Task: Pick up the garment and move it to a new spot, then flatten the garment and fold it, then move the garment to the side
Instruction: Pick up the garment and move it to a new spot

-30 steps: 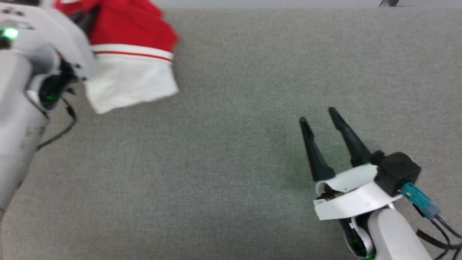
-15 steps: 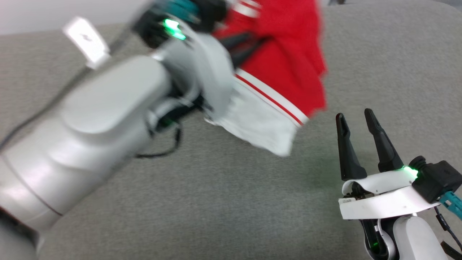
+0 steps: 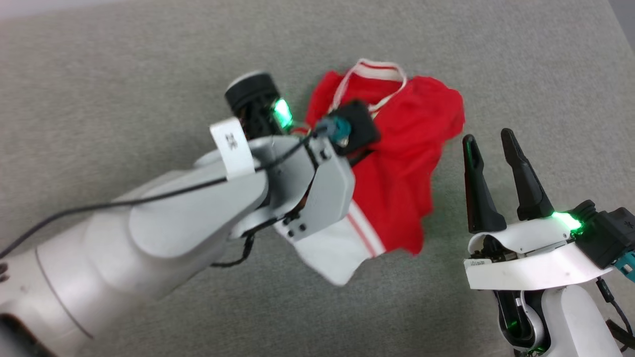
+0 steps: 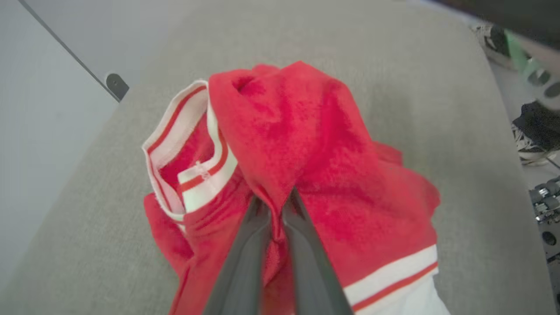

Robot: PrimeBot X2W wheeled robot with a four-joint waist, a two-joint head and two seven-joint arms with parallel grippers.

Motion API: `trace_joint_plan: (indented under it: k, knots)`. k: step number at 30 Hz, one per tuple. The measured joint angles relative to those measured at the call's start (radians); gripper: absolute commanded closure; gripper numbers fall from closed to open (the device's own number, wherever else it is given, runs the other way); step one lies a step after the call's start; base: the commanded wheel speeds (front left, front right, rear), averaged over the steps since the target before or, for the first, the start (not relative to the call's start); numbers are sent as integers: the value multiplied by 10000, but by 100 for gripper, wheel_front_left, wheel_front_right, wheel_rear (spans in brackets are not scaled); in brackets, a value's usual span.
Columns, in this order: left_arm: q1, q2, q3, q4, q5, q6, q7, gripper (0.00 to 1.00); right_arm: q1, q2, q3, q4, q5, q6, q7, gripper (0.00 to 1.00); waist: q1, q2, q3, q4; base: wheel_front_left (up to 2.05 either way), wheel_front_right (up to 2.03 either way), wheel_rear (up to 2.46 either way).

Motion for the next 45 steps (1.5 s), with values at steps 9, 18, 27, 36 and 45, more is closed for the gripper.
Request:
trace_joint_plan:
  k: [9, 18, 27, 36, 45]
  knots:
    - [546, 451, 4, -29, 821, 0, 1145, 100, -119, 0, 111, -25, 222, 0, 0, 0, 0, 0, 474, -421, 0, 0, 0]
    - [668, 451, 38, 393, 1032, 0, 1392, 95, -289, 4, 238, -38, 382, 0, 0, 0, 0, 0, 675, -586, 0, 0, 0]
    - [663, 334, 6, 644, 345, 0, 161, 0, -118, 6, 86, 217, 77, 0, 0, 0, 0, 0, 212, -359, 0, 0, 0]
    - [459, 217, 4, 1231, -1835, 0, -1979, 0, 326, 10, -6, 566, -556, 0, 0, 0, 0, 0, -606, 242, 0, 0, 0]
    - [2532, 520, 441, 2665, -4086, 2, -4918, 0, 989, 12, -280, 1039, -1108, 0, 0, 0, 0, 0, -1520, 889, 0, 0, 0]
